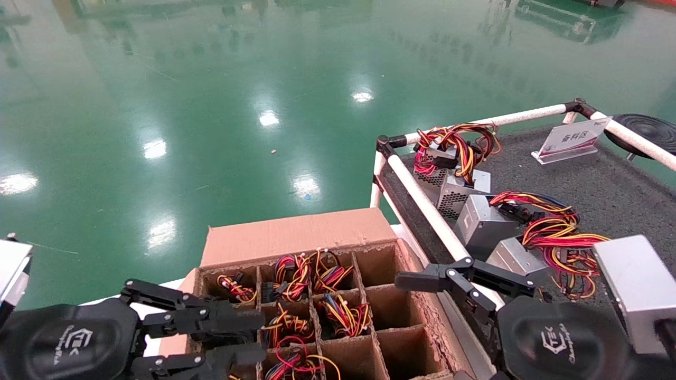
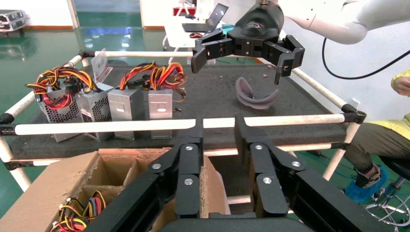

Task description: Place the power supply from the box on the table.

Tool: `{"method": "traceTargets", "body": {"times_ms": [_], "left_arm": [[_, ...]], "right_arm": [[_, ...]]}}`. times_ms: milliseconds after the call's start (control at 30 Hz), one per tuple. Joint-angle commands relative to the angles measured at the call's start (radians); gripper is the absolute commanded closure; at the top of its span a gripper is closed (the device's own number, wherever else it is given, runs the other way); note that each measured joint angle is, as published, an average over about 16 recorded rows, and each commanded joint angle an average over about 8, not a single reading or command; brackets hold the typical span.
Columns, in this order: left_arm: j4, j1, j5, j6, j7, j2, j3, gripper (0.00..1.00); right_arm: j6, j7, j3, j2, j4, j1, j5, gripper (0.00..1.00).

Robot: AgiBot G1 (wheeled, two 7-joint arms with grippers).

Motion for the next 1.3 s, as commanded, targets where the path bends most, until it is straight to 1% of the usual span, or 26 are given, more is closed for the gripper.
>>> {"method": "traceTargets", "body": {"times_ms": [33, 333, 367, 400, 600, 633, 667, 1067, 1300], "left_arm": [[0.000, 0.000, 0.000, 0.000, 0.000, 0.000, 0.000, 1.00], [0.000, 0.000, 0.000, 0.000, 0.000, 0.000, 0.000, 1.00], [0.000, 0.000, 0.000, 0.000, 0.000, 0.000, 0.000, 0.97], [0.000, 0.000, 0.000, 0.000, 0.000, 0.000, 0.000, 0.90], [0.000, 0.000, 0.000, 0.000, 0.000, 0.000, 0.000, 0.15], [0.000, 0.000, 0.000, 0.000, 0.000, 0.000, 0.000, 0.06], [0.000, 0.000, 0.000, 0.000, 0.000, 0.000, 0.000, 0.00], [0.000, 0.000, 0.000, 0.000, 0.000, 0.000, 0.000, 0.00], [0.000, 0.000, 0.000, 0.000, 0.000, 0.000, 0.000, 0.00]], "right_arm": [[0.000, 0.000, 0.000, 0.000, 0.000, 0.000, 0.000, 0.00], [0.000, 0.000, 0.000, 0.000, 0.000, 0.000, 0.000, 0.00], [0.000, 0.000, 0.000, 0.000, 0.001, 0.000, 0.000, 0.00], [0.000, 0.000, 0.000, 0.000, 0.001, 0.000, 0.000, 0.00], [0.015, 0.004, -0.009, 0.000, -0.001, -0.003, -0.026, 0.00], [0.021, 0.007, -0.014, 0.000, -0.001, -0.003, -0.037, 0.00], [0.028, 0.010, -0.019, 0.000, 0.000, -0.003, -0.049, 0.00], [0.150, 0.109, -0.094, -0.015, 0.011, -0.010, -0.214, 0.00], [0.219, 0.185, -0.155, -0.049, 0.012, -0.006, -0.329, 0.00]]}}
